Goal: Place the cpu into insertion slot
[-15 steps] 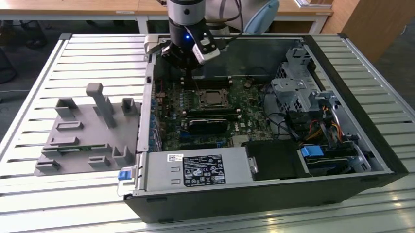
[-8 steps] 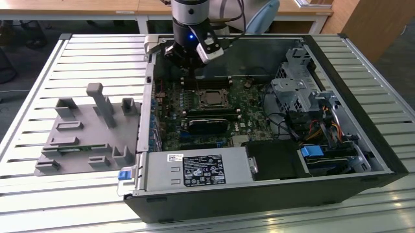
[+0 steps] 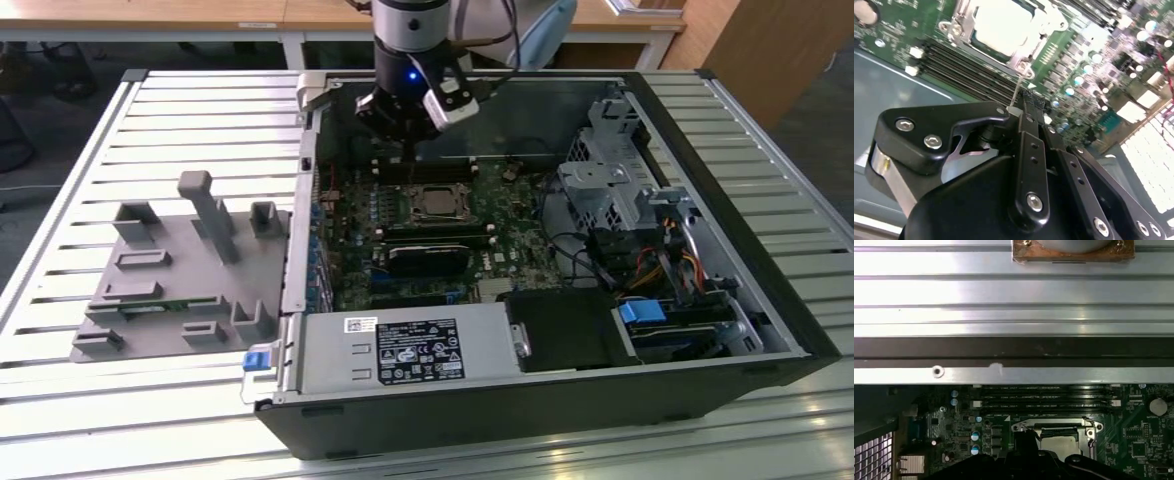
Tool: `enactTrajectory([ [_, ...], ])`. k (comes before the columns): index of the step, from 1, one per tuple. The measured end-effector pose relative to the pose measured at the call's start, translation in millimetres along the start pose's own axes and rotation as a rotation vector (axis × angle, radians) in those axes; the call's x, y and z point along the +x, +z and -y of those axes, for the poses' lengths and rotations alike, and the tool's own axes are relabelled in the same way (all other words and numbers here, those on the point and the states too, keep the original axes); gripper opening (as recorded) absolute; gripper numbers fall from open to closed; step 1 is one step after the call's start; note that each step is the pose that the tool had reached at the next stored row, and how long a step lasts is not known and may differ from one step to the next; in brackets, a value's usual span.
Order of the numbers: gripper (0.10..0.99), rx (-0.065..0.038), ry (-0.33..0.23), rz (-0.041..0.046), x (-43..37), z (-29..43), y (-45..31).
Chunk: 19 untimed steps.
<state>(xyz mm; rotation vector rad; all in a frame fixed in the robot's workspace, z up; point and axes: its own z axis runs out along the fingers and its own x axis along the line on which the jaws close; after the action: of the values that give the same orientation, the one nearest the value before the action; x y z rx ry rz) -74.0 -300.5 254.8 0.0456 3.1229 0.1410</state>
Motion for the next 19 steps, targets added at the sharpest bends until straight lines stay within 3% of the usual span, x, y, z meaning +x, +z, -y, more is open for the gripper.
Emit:
enactTrajectory([
  [6, 0.106, 0.000, 0.000, -0.0013, -16.1, -0.2, 2.7],
  [14, 0.106, -0.001, 0.000, -0.0013, -17.7, 0.0, 6.6],
  [16, 0.106, -0.007, 0.000, -0.0014, -17.8, 0.2, 8.3],
  [19, 0.106, -0.026, 0.000, -0.0004, -17.7, 0.3, 9.9],
])
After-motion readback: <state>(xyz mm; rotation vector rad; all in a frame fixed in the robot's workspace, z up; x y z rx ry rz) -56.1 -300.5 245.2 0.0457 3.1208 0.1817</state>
